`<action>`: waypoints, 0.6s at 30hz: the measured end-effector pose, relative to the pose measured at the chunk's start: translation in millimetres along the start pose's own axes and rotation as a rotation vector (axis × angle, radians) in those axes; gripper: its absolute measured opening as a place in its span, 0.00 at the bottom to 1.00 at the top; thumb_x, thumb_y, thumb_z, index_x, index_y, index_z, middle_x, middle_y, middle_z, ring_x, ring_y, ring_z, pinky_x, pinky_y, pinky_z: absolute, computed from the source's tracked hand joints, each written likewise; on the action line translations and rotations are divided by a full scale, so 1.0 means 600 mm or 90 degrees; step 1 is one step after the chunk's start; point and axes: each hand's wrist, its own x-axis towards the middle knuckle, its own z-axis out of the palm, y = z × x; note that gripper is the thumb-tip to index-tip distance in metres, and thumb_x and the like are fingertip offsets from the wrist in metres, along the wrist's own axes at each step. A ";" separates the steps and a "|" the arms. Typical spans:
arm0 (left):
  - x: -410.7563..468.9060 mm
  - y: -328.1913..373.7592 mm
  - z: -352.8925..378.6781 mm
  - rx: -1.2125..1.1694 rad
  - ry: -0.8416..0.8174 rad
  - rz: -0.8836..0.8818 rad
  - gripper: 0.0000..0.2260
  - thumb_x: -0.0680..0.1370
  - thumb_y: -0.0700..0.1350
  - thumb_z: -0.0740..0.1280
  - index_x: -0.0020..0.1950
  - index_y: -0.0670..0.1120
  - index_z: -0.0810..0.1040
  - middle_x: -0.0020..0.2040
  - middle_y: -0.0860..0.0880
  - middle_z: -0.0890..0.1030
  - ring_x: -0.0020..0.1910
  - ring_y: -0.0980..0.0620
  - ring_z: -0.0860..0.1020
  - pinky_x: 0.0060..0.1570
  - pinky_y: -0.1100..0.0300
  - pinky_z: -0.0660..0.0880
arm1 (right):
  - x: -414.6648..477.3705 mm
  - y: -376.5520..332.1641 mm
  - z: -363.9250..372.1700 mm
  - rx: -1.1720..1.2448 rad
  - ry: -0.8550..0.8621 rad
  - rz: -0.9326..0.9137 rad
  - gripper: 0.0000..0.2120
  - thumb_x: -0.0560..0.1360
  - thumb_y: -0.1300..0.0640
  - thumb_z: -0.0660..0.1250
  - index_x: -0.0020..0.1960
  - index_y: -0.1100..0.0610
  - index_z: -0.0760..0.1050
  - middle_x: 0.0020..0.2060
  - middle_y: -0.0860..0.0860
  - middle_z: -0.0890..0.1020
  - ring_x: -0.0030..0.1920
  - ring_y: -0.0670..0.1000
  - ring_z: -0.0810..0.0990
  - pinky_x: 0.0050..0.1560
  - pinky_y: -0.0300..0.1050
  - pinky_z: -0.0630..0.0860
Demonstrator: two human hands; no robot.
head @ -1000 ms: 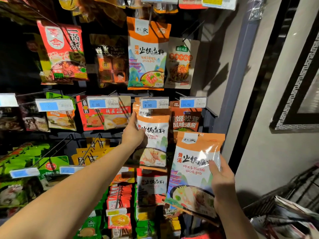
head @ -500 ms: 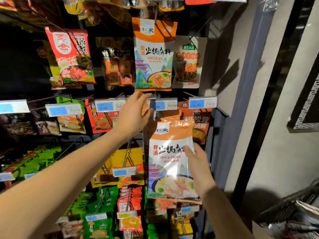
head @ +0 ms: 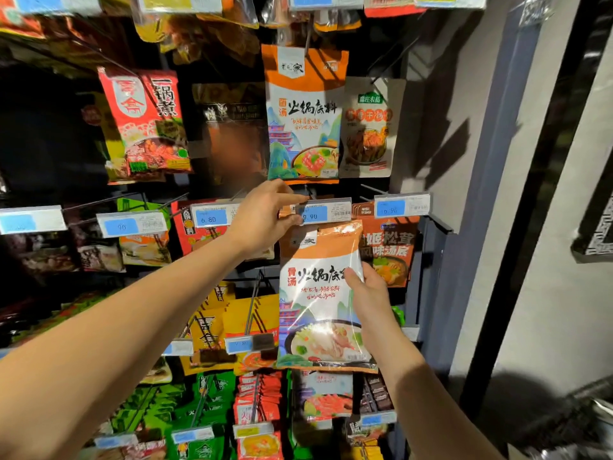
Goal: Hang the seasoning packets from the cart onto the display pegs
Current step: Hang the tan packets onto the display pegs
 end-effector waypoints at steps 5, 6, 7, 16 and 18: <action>0.000 -0.004 0.002 -0.043 -0.003 -0.024 0.17 0.76 0.51 0.75 0.64 0.51 0.83 0.57 0.52 0.76 0.58 0.49 0.75 0.56 0.48 0.77 | 0.009 -0.005 0.003 0.008 0.008 0.014 0.09 0.86 0.58 0.60 0.58 0.47 0.77 0.50 0.46 0.86 0.47 0.46 0.85 0.37 0.38 0.79; 0.000 -0.005 0.002 -0.049 -0.004 -0.025 0.17 0.76 0.51 0.76 0.64 0.51 0.83 0.57 0.52 0.76 0.58 0.49 0.75 0.56 0.47 0.77 | 0.009 -0.006 0.003 0.007 0.011 0.014 0.09 0.86 0.58 0.60 0.58 0.46 0.77 0.49 0.45 0.85 0.47 0.46 0.84 0.38 0.38 0.79; 0.000 -0.005 0.002 -0.053 -0.007 -0.025 0.18 0.76 0.52 0.75 0.64 0.51 0.83 0.57 0.52 0.76 0.58 0.50 0.75 0.56 0.47 0.77 | 0.012 -0.005 0.002 0.005 0.013 0.015 0.09 0.86 0.58 0.60 0.57 0.46 0.77 0.49 0.45 0.85 0.47 0.46 0.84 0.38 0.38 0.79; -0.001 -0.007 0.004 -0.081 -0.011 -0.033 0.18 0.76 0.51 0.75 0.65 0.52 0.83 0.57 0.52 0.76 0.58 0.50 0.76 0.57 0.46 0.77 | 0.033 0.013 0.019 -0.298 0.124 -0.120 0.21 0.85 0.57 0.62 0.76 0.50 0.61 0.62 0.54 0.79 0.61 0.60 0.79 0.55 0.53 0.77; -0.001 -0.009 0.005 -0.083 -0.011 -0.032 0.18 0.76 0.51 0.76 0.65 0.52 0.83 0.57 0.52 0.77 0.58 0.50 0.76 0.56 0.47 0.77 | 0.026 0.034 0.016 -0.456 0.132 -0.189 0.34 0.84 0.52 0.63 0.81 0.44 0.47 0.70 0.57 0.74 0.62 0.63 0.79 0.55 0.57 0.77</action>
